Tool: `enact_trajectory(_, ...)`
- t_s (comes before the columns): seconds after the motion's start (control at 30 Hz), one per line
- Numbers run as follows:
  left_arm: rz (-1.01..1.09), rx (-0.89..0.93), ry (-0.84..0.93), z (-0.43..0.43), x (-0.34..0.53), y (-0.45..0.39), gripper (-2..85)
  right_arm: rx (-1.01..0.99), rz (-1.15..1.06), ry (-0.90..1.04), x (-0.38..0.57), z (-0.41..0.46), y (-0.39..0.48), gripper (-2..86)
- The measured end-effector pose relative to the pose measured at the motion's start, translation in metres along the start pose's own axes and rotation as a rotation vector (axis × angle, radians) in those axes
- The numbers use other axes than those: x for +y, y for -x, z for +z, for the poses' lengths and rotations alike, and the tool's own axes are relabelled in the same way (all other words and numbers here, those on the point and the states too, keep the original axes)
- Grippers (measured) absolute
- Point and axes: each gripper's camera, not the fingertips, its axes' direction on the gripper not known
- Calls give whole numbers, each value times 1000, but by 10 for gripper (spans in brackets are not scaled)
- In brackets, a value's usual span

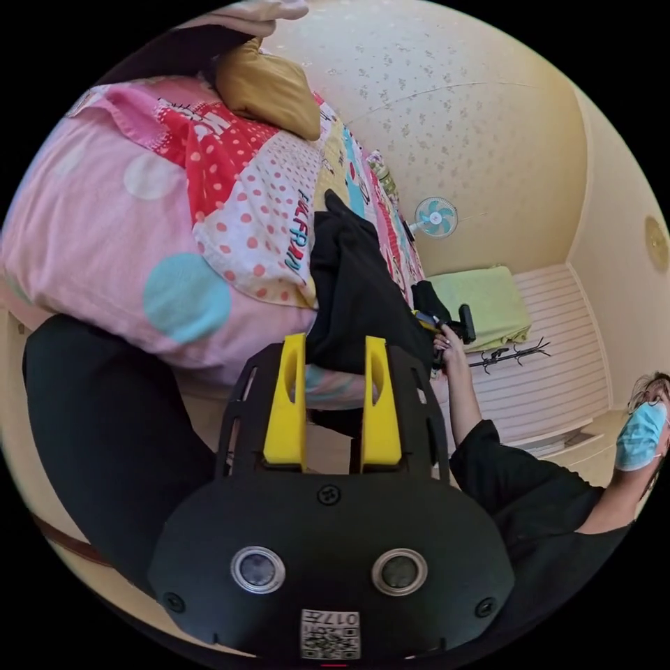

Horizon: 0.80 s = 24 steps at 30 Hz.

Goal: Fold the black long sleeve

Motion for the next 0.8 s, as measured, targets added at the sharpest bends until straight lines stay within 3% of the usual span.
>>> enact_trajectory(0.07, -16, -55, 8, 1, -2, -1, 136, 49, -23, -228, 19, -36, 14, 49)
enact_trajectory(0.1, -36, -67, 7, 4, -3, 3, 139, 77, -9, -255, 22, -39, 14, 49)
enact_trajectory(0.2, -87, -45, -22, 10, -6, 17, 135, 110, 64, -128, 12, -10, -6, 76)
enact_trajectory(0.23, -98, -53, -28, 9, -9, 21, 128, 70, 107, -43, 10, 2, -16, 85)
enact_trajectory(0.4, -86, -79, 15, 7, -16, 33, 109, -64, -13, -331, 76, -44, 28, 71)
enact_trajectory(0.47, -92, -87, 20, 8, -15, 37, 102, -241, -161, -414, 110, -34, 76, 57)
enact_trajectory(0.53, -101, -92, 28, 13, -12, 40, 93, -397, -311, -346, 123, 6, 112, 35)
enact_trajectory(0.6, -100, -65, 75, 21, -12, 41, 82, -247, -368, -76, 124, 77, 142, 20)
enact_trajectory(0.67, -97, -48, 107, 24, -9, 37, 60, -189, -401, -175, 142, 88, 141, 11)
enact_trajectory(0.73, -59, -50, 33, 8, -3, 14, 53, -232, -369, -88, 134, 77, 130, 9)
enact_trajectory(0.8, 9, -55, -35, -6, -4, -18, 52, -305, -335, -122, 134, 56, 111, 7)
